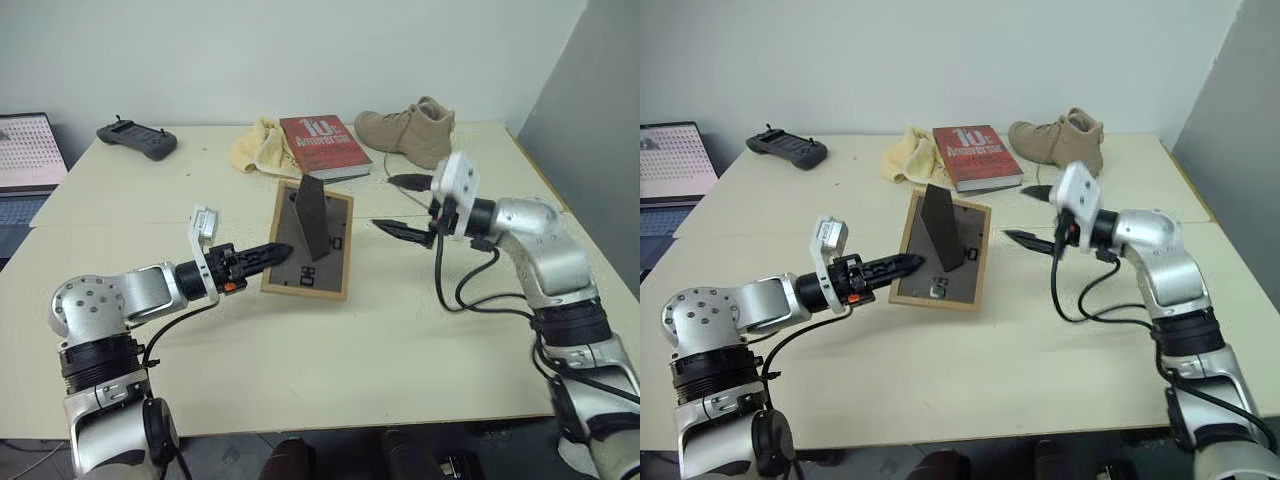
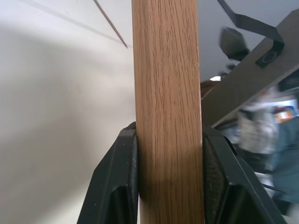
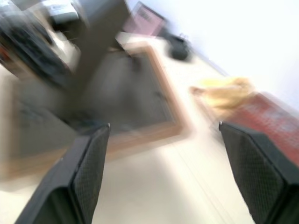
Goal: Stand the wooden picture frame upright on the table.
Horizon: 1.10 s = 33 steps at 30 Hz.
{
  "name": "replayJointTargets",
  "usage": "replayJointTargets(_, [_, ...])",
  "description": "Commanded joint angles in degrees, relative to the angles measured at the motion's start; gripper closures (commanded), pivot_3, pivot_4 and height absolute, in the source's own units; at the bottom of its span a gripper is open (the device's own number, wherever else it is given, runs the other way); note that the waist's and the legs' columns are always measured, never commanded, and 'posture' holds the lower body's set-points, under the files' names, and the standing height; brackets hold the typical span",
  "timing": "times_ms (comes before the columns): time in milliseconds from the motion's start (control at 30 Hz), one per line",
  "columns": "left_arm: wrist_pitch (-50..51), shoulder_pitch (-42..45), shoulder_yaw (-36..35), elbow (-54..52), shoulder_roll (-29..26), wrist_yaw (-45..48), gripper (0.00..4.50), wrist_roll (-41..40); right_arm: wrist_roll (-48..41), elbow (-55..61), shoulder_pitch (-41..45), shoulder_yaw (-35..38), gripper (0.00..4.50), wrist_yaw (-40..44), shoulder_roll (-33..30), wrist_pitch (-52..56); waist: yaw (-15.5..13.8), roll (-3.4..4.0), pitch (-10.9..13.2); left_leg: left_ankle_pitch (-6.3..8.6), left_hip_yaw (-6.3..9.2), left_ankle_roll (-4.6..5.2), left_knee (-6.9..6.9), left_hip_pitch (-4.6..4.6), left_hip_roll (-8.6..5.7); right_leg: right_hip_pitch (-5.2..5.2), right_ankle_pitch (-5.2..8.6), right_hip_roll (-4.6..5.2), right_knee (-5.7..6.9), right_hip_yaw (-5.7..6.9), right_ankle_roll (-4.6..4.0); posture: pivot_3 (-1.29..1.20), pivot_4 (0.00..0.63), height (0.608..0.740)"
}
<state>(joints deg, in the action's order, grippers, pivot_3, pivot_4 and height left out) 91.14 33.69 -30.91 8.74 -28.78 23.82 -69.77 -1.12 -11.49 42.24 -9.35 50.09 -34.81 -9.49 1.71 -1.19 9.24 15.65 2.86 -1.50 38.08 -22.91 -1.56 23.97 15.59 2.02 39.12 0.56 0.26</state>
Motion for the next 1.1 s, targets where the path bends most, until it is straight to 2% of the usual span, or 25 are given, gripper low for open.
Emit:
replayJointTargets(33, [1.36, 0.02, -1.87, 2.5, 0.7, -6.71, 3.2, -12.8, 22.71, -12.51, 1.59, -4.31, 0.56, -19.22, -2.18, -40.07, 0.09, -0.01, 0.0, -0.01, -0.01, -0.01, 0.01, 0.01, 0.01, 0.0, 0.0, 0.0, 0.02, -0.01, 0.0, 0.0, 0.15, 0.74])
replayJointTargets(133, [0.93, -0.75, -0.84, 2.76, 1.03, -12.26, 3.2, -20.34, 34.15, -17.85, 3.66, -6.89, 0.56, -31.29, -0.3, -48.58, 0.3, -0.02, 0.01, -0.05, -0.05, -0.1, 0.0, 0.04, 0.06, 0.04, 0.0, -0.03, 0.07, -0.06, -0.01, 0.0, 0.15, 0.74])
replayJointTargets(267, [-3.84, -4.84, 4.77, -0.37, -0.22, -19.65, 3.2, -31.55, 43.98, -21.75, 6.35, -9.58, 0.56, -43.16, 3.18, -51.02, 0.68, -0.03, 0.01, -0.13, -0.1, -0.23, -0.02, 0.09, 0.14, 0.06, 0.0, -0.09, 0.08, -0.13, -0.03, 0.0, 0.15, 0.74])
replayJointTargets(367, [-9.24, -8.08, 10.08, -3.3, -2.33, -24.41, 3.2, -40.0, 47.94, -23.38, 8.64, -11.04, 0.56, -49.45, 5.49, -51.07, 0.47, -0.03, 0.01, -0.14, -0.08, -0.24, -0.02, 0.08, 0.14, 0.06, 0.0, -0.09, 0.08, -0.15, -0.04, 0.0, 0.15, 0.74])
replayJointTargets(433, [-12.16, -9.47, 12.03, -4.79, -3.22, -26.07, 3.2, -42.73, 48.08, -24.47, 10.04, -11.47, 0.56, -51.4, 6.09, -51.94, 0.14, -0.04, 0.01, -0.14, -0.08, -0.25, -0.01, 0.07, 0.13, 0.04, 0.0, -0.09, 0.07, -0.13, -0.04, 0.0, 0.15, 0.74])
replayJointTargets(800, [-18.82, -12.64, 15.34, -8.3, -4.73, -26.47, 3.2, -43.23, 47.1, -25.13, 10.05, -11.56, 2.82, -55.68, 3.12, -57.25, -0.03, -0.05, 0.0, -0.14, -0.01, -0.23, 0.0, 0.31, 0.06, -0.33, 0.0, -0.08, -0.07, -0.07, -0.04, 0.0, 0.15, 0.74])
replayJointTargets(867, [-19.75, -13.1, 16.09, -8.66, -5.57, -27.2, 2.5, -43.23, 46.94, -25.66, 10.42, -11.5, 2.86, -55.76, 2.96, -57.58, 0.04, -0.05, 0.0, -0.14, -0.01, -0.23, 0.0, 0.37, 0.09, -0.39, 0.01, -0.1, -0.08, -0.07, -0.05, 0.0, 0.15, 0.74])
replayJointTargets(933, [-20.76, -13.3, 16.09, -8.84, -6.13, -27.13, 2.08, -43.23, 45.93, -26.75, 10.9, -11.48, 3.09, -55.12, 3.05, -57.78, 0.11, -0.05, 0.0, -0.14, -0.01, -0.23, 0.0, 0.38, 0.15, -0.39, 0.01, -0.17, -0.08, -0.08, -0.06, 0.0, 0.15, 0.74])
replayJointTargets(1033, [-23.71, -12.58, 14.88, -7.27, -8.23, -28.13, 1.42, -43.23, 36.96, -30.36, 11.84, -11.25, 3.15, -48.98, 4.61, -56.42, 0.12, -0.06, 0.0, -0.14, -0.02, -0.23, 0.0, 0.42, 0.17, -0.45, 0.02, -0.19, -0.1, -0.1, -0.07, 0.0, 0.15, 0.74])
replayJointTargets(1100, [-26.2, -11.39, 12.64, -5.47, -10.45, -28.18, 1.03, -41.2, 28.19, -31.88, 12.21, -11.87, 3.15, -41.52, 5.93, -55.01, 0.12, -0.07, 0.01, -0.14, -0.01, -0.23, 0.0, 0.44, 0.17, -0.5, 0.02, -0.19, -0.12, -0.1, -0.07, 0.0, 0.15, 0.74])
